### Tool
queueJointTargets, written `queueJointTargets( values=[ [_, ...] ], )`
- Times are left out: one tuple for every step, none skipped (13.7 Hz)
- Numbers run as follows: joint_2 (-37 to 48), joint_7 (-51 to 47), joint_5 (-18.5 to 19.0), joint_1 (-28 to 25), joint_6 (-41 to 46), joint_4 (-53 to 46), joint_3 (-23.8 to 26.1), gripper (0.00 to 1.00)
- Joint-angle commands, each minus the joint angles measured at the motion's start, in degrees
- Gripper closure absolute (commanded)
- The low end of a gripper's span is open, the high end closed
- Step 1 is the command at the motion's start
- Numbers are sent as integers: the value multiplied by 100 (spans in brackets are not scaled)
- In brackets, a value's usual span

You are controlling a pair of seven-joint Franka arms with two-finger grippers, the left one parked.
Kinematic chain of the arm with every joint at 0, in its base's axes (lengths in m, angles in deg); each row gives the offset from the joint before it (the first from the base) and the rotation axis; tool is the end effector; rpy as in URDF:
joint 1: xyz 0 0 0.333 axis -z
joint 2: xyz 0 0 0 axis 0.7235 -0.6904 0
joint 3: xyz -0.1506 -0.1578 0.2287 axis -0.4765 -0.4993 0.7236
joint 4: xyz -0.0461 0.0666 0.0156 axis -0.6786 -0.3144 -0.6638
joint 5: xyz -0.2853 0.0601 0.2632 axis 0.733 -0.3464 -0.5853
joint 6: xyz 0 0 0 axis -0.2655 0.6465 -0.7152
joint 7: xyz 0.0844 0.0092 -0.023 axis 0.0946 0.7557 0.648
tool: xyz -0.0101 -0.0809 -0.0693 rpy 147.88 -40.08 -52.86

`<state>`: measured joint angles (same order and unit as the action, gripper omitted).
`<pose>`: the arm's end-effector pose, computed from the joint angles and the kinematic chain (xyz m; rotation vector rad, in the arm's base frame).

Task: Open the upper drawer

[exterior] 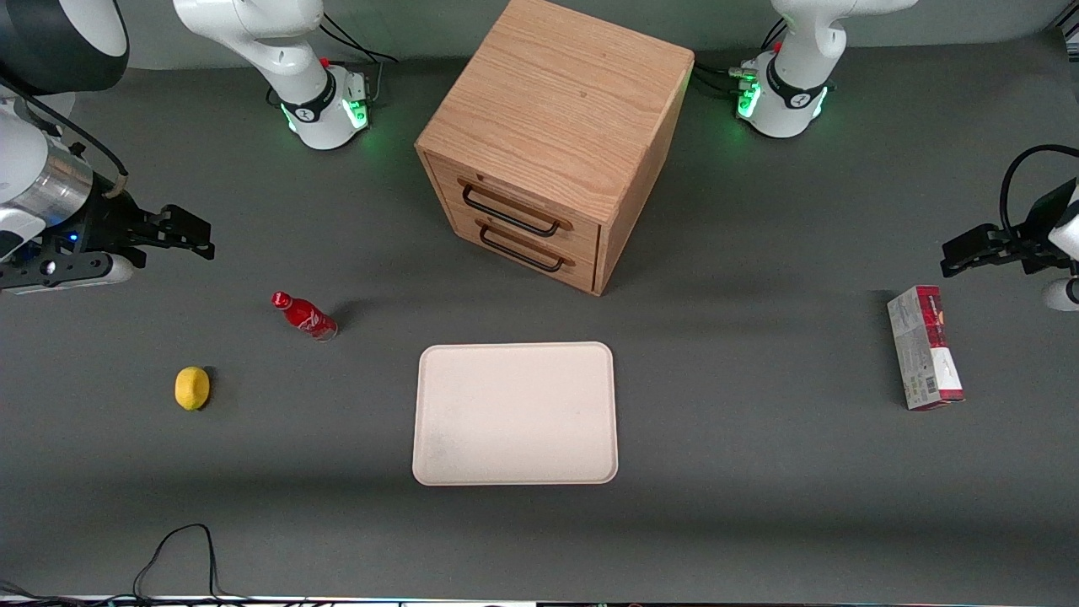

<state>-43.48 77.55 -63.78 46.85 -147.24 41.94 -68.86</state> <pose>0.5520 0.0469 0.5875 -3.1297 -0.1210 0.0772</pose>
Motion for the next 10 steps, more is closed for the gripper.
queueJointTargets(
  values=[
    [-43,114,-8,-86,115,-130,-129,0],
    [-43,167,-8,-77,115,-139,-129,0],
    [-60,176,-8,-77,115,-139,-129,0],
    [-78,176,-8,-77,115,-139,-137,0],
    [-122,176,-8,-103,115,-139,-120,0],
    [-192,115,-16,-104,115,-191,-102,0],
    [-201,132,-86,-104,115,-209,-128,0],
    [-201,149,-226,-60,123,-227,-137,0],
    [-210,167,-349,-34,141,-244,-146,0],
    [-245,185,-368,-33,141,-297,-172,0]
  ],
)
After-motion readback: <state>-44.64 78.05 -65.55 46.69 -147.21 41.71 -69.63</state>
